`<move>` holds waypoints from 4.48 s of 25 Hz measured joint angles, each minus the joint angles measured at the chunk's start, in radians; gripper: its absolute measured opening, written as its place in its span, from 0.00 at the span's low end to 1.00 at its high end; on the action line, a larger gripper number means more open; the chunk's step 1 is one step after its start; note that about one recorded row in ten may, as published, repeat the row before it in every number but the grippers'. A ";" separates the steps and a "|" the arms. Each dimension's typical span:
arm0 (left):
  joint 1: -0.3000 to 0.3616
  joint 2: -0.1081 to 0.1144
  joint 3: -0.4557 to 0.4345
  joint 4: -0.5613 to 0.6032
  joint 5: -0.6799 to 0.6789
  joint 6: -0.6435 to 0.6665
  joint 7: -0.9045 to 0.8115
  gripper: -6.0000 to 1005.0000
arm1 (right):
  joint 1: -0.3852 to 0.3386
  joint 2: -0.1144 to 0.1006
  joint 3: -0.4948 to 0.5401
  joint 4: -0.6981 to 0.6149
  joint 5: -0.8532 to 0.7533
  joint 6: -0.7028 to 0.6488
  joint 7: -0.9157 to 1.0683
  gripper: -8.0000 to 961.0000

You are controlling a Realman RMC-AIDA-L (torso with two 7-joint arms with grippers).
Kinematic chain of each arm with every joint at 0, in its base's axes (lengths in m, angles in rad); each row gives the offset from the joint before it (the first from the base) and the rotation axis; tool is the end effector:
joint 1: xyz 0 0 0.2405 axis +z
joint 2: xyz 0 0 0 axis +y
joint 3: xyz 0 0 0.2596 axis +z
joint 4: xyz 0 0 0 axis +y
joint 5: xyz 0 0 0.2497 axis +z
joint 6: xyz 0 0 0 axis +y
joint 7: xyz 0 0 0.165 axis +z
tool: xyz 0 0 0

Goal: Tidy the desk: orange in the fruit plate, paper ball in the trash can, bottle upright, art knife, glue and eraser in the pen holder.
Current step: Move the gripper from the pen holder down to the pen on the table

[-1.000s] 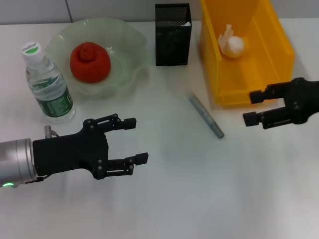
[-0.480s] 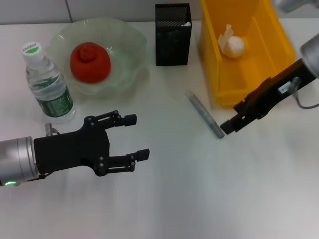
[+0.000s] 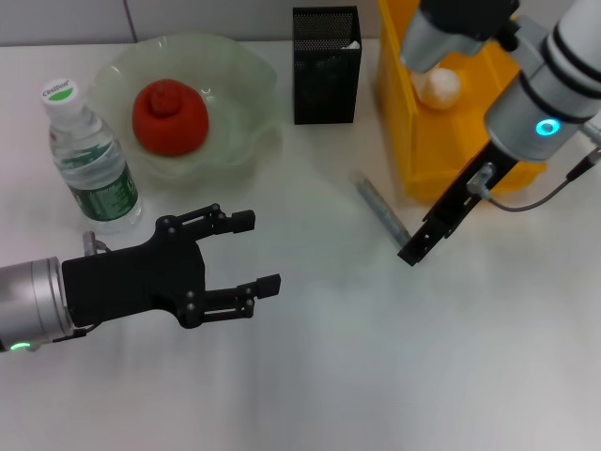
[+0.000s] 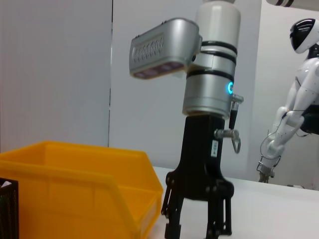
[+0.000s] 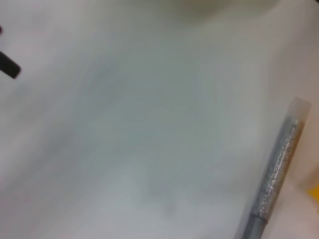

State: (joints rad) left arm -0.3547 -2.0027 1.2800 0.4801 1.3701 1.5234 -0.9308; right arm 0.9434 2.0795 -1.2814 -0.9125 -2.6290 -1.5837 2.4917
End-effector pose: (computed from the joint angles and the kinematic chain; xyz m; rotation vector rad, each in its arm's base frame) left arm -0.2933 0.3093 -0.0594 -2.7304 -0.2790 -0.8936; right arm 0.1533 0.4269 -0.0559 -2.7324 0.9358 -0.6910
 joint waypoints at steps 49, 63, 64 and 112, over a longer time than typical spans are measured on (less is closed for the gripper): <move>0.007 0.007 -0.005 0.009 -0.002 0.063 -0.003 0.82 | 0.124 0.012 -0.168 0.236 0.007 0.215 0.437 0.83; 0.008 0.007 -0.005 0.007 -0.005 0.064 -0.003 0.82 | 0.123 0.013 -0.211 0.262 0.017 0.262 0.429 0.59; 0.008 0.007 -0.005 0.008 -0.005 0.066 -0.003 0.82 | 0.123 0.013 -0.211 0.262 0.017 0.264 0.427 0.56; 0.005 0.001 -0.017 0.008 -0.003 0.067 -0.003 0.82 | 0.114 0.013 -0.267 0.269 0.043 0.301 0.396 0.17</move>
State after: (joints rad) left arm -0.3501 -2.0017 1.2629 0.4886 1.3670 1.5909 -0.9342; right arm 1.0570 2.0925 -1.5480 -0.6439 -2.5857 -1.2826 2.8875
